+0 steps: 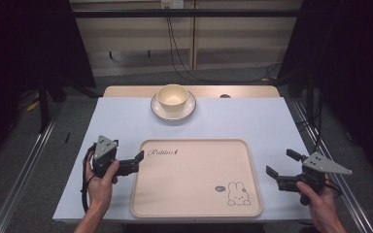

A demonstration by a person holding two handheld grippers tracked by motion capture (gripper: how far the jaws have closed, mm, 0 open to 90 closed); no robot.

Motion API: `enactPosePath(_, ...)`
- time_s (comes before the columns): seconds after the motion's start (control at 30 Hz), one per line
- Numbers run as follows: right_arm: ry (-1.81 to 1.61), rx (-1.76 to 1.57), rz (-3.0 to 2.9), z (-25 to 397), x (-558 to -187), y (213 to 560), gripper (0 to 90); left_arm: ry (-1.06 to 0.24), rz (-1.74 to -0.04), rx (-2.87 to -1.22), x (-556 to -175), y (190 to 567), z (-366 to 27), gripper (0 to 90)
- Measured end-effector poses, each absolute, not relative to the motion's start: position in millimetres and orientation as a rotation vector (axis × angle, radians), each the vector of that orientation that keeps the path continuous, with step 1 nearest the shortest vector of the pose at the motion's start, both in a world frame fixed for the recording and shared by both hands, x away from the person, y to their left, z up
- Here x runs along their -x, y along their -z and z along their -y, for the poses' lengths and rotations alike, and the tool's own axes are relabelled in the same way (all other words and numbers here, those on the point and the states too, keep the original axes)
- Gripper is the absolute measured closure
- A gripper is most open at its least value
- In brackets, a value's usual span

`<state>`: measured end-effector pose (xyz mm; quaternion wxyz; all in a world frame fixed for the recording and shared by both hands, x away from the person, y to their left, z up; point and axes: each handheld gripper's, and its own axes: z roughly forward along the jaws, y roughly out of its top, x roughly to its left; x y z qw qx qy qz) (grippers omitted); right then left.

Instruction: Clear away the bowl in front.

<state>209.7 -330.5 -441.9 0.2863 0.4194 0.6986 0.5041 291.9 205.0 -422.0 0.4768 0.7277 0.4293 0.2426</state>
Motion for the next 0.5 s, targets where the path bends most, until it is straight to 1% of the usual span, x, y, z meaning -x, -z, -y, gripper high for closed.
enactPosePath(0.17, -1.35, -1.123, -1.868, 330.7, -209.9, 442.0, 2.5, -0.579, -1.045, -1.801, -301.7, 422.0, -202.3, 2.0)
enactPosePath(0.4, -1.348, -1.122, -1.865, 330.7, -210.7, 442.4, 2.5, -0.561, -1.039, -1.783, -313.7, 419.1, -196.4, 2.6)
enactPosePath(0.5, -1.348, -1.117, -1.864, 331.0, -211.2, 442.5, 2.5, -0.555, -1.027, -1.807, -319.6, 417.1, -193.4, 2.5)
